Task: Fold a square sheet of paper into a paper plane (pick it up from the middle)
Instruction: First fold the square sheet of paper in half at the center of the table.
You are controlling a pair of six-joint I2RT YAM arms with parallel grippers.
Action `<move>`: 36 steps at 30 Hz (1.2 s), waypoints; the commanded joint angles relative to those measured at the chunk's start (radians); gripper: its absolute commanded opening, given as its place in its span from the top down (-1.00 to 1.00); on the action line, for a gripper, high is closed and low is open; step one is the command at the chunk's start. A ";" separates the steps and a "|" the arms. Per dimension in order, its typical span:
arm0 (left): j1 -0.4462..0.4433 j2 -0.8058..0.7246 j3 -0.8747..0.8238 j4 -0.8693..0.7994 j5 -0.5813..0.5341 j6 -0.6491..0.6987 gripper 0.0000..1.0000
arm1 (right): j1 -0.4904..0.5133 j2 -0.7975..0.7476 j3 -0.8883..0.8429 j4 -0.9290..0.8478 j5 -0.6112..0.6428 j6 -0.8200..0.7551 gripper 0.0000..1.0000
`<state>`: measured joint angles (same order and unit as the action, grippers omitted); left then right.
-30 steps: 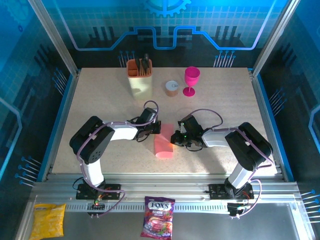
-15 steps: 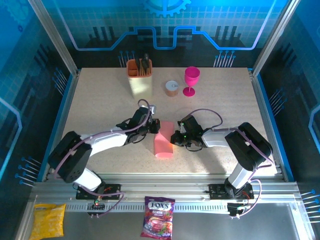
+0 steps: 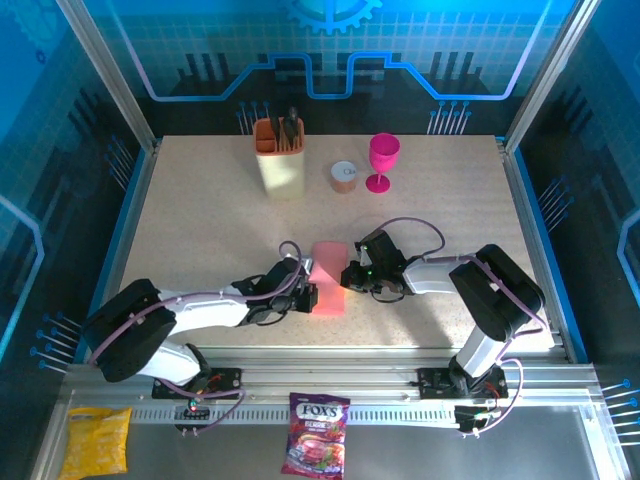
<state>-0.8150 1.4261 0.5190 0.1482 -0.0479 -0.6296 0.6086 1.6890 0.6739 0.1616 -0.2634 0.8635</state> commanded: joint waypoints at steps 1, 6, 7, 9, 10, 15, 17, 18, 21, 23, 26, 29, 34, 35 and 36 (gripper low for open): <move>-0.013 0.016 -0.029 0.046 -0.019 -0.030 1.00 | 0.023 0.072 -0.031 -0.145 0.083 -0.020 1.00; -0.017 0.032 -0.066 0.050 -0.039 -0.041 1.00 | 0.024 0.072 -0.031 -0.143 0.085 -0.020 1.00; -0.018 0.033 -0.070 0.045 -0.044 -0.044 1.00 | 0.024 0.072 -0.031 -0.142 0.084 -0.020 1.00; -0.019 0.028 -0.082 0.047 -0.046 -0.049 1.00 | 0.025 0.075 -0.031 -0.141 0.081 -0.019 1.00; -0.019 0.024 -0.085 0.042 -0.047 -0.048 1.00 | 0.025 0.075 -0.030 -0.139 0.082 -0.020 1.00; -0.020 -0.049 -0.069 -0.002 -0.045 -0.048 1.00 | 0.025 0.074 -0.033 -0.137 0.080 -0.020 1.00; -0.021 -0.096 -0.055 -0.024 -0.042 -0.050 1.00 | 0.025 0.071 -0.032 -0.143 0.081 -0.021 1.00; -0.021 -0.115 -0.047 -0.032 -0.040 -0.050 1.00 | 0.025 0.069 -0.032 -0.145 0.083 -0.021 1.00; -0.020 -0.146 -0.021 -0.048 -0.033 -0.044 1.00 | 0.025 0.068 -0.033 -0.147 0.083 -0.021 1.00; -0.021 -0.140 -0.011 -0.043 -0.018 -0.044 1.00 | 0.025 0.066 -0.034 -0.148 0.083 -0.023 1.00; -0.025 -0.115 -0.012 -0.017 0.001 -0.048 1.00 | 0.025 0.068 -0.033 -0.148 0.085 -0.022 1.00; -0.036 -0.084 -0.023 0.014 0.011 -0.053 1.00 | 0.025 0.075 -0.030 -0.148 0.082 -0.022 1.00; -0.063 -0.029 -0.065 0.085 0.018 -0.084 1.00 | 0.025 0.075 -0.028 -0.150 0.080 -0.024 1.00; -0.069 -0.015 -0.073 0.097 0.019 -0.092 1.00 | 0.026 0.075 -0.026 -0.151 0.081 -0.025 1.00; -0.073 -0.004 -0.081 0.108 0.017 -0.098 1.00 | 0.025 0.075 -0.026 -0.152 0.081 -0.026 1.00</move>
<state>-0.8726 1.3907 0.4706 0.2081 -0.0505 -0.6914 0.6086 1.6920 0.6773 0.1608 -0.2653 0.8593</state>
